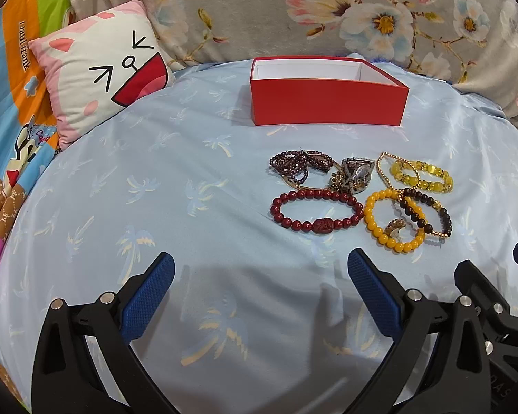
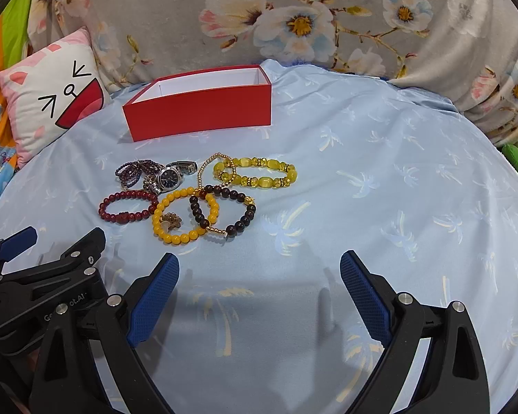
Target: Organize jewelry
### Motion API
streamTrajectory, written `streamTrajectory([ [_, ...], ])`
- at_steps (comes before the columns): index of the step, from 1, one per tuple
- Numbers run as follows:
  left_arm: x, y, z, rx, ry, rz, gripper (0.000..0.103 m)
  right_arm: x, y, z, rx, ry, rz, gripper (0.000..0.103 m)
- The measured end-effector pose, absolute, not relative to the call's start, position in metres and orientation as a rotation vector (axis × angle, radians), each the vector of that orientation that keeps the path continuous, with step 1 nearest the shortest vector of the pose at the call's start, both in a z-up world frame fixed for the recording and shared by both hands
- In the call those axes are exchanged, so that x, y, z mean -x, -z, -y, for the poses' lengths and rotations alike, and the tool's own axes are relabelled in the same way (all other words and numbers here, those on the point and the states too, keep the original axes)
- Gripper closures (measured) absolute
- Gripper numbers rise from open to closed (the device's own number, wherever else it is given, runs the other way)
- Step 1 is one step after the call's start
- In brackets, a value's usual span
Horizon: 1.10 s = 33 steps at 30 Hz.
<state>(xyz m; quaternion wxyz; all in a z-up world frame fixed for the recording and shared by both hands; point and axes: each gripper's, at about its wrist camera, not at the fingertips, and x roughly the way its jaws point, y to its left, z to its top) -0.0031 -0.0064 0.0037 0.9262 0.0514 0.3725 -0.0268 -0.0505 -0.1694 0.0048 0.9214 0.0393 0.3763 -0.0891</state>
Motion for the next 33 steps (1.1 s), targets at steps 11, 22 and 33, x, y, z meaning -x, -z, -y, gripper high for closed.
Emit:
streamTrajectory([
  [11,0.0015,-0.0038,0.0061,-0.105,0.052,-0.761,0.007,0.0513,-0.0054,0.1696,-0.08,0.184,-0.771,0.012],
  [22,-0.001,-0.005,0.0043,-0.103,0.055,-0.761,0.007,0.0513,-0.006,0.1698,-0.081,0.182,-0.767,0.012],
  [33,-0.0001,-0.0045,0.0061,-0.105,0.055,-0.761,0.008,0.0518,-0.0062,0.1705,-0.082,0.182,-0.766,0.012],
])
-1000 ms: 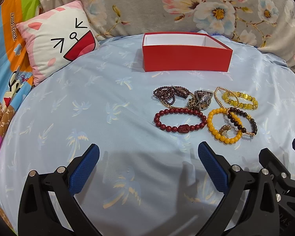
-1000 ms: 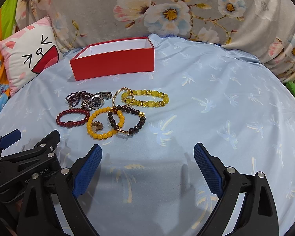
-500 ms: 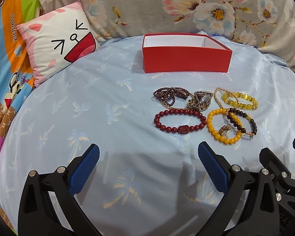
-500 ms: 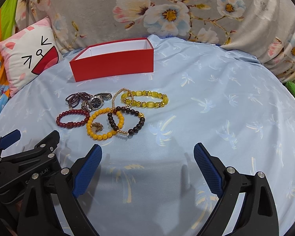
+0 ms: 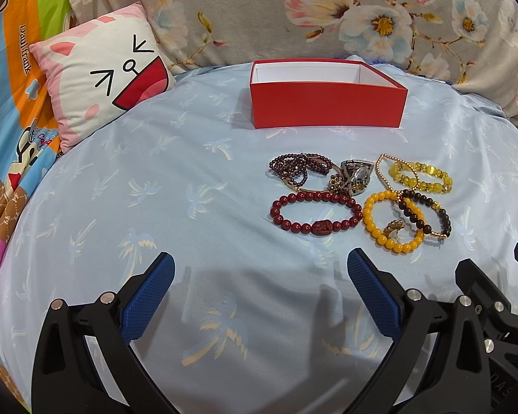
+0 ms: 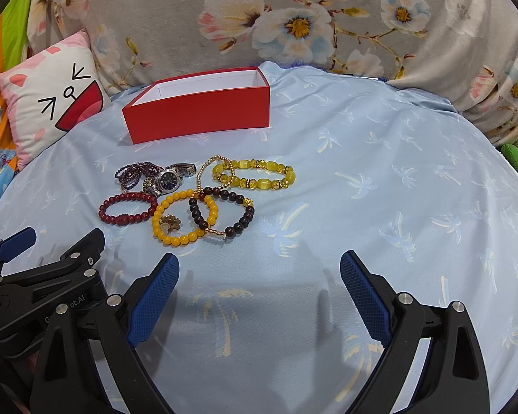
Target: Organize jewelry
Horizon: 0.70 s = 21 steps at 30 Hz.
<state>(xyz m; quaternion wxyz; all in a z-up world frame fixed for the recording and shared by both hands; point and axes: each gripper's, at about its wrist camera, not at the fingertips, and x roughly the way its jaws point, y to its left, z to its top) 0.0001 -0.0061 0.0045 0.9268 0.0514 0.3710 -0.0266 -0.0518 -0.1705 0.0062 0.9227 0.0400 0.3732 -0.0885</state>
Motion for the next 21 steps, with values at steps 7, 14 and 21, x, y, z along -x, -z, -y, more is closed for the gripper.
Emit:
streamTrajectory([
  [7,0.0027,-0.0034,0.0061,-0.106,0.054,-0.758,0.008,0.0517,-0.0063,0.1699,-0.082,0.182,-0.765,0.012],
  [14,0.0027,-0.0035,0.0066,-0.109,0.055,-0.758,0.008,0.0522,-0.0065,0.1708,-0.084,0.182,-0.764,0.012],
  [21,0.0019,-0.006,0.0057,-0.112,0.055,-0.756,0.008,0.0522,-0.0069,0.1714,-0.088,0.181,-0.764,0.012],
])
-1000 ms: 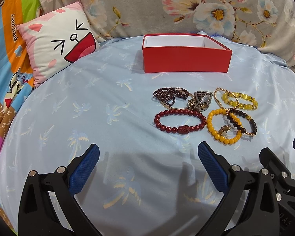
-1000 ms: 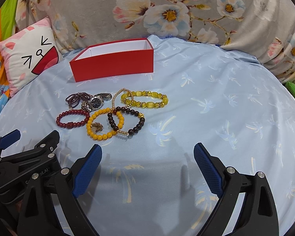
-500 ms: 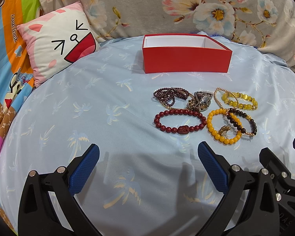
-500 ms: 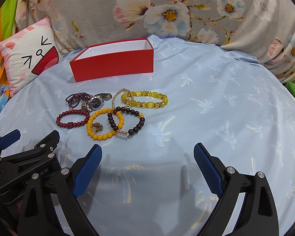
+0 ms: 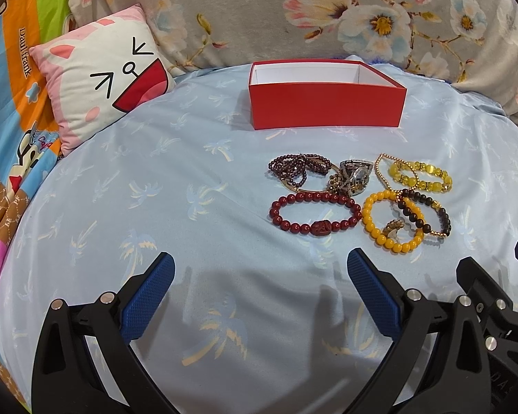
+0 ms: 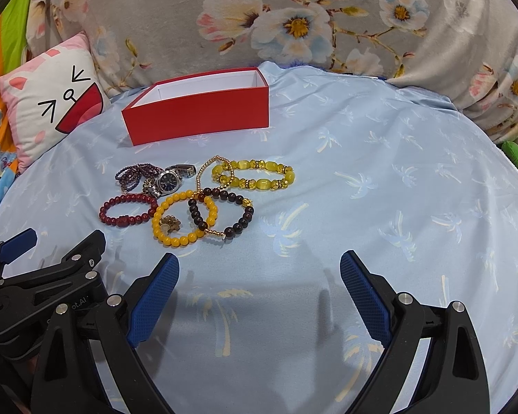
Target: Organize jewelry
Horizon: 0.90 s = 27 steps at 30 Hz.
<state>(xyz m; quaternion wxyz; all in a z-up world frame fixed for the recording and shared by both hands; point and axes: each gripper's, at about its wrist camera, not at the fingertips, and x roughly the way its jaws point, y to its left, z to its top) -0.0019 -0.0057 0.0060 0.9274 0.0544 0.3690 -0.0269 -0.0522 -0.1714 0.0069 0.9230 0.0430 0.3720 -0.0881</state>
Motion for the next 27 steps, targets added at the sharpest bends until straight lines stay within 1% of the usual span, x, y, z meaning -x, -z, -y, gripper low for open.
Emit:
streamTrajectory([
  [27,-0.0001,-0.0044,0.0063,-0.105,0.063,-0.756,0.008,0.0504,-0.0054,0.1736,-0.095,0.177,-0.768,0.012],
])
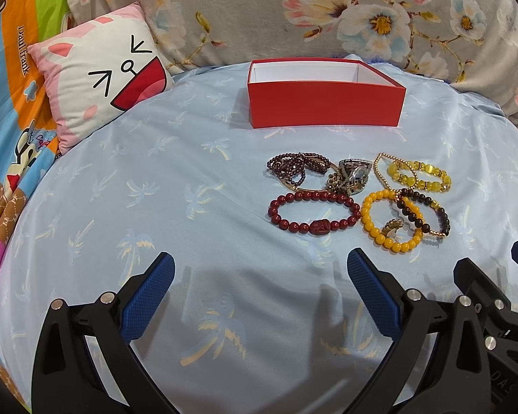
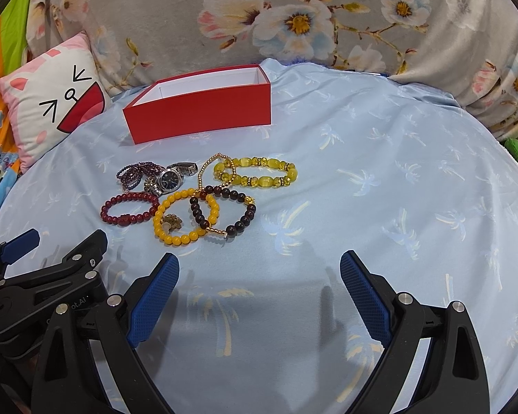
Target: Organize jewelry
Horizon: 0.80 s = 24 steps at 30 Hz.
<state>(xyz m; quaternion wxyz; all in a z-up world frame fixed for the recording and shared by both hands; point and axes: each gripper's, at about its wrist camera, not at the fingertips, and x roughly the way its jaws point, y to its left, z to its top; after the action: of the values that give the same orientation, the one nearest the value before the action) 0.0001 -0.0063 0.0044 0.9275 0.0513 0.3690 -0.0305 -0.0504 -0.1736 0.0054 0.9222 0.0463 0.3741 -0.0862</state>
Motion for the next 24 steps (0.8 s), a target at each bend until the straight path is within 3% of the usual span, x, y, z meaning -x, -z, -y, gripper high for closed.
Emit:
streamTrajectory([
  [16,-0.031,-0.009,-0.029,0.008,0.051,-0.803,0.007,0.034,-0.015,0.185,-0.144,0.178,-0.766,0.014],
  [22,-0.057,-0.011,-0.011,-0.042,0.073,-0.817,0.008,0.01,-0.016,0.192,-0.178,0.153,-0.794,0.031],
  [24,-0.063,-0.007,-0.002,-0.07,0.076,-0.825,0.008,-0.001,-0.014,0.192,-0.183,0.151,-0.814,0.042],
])
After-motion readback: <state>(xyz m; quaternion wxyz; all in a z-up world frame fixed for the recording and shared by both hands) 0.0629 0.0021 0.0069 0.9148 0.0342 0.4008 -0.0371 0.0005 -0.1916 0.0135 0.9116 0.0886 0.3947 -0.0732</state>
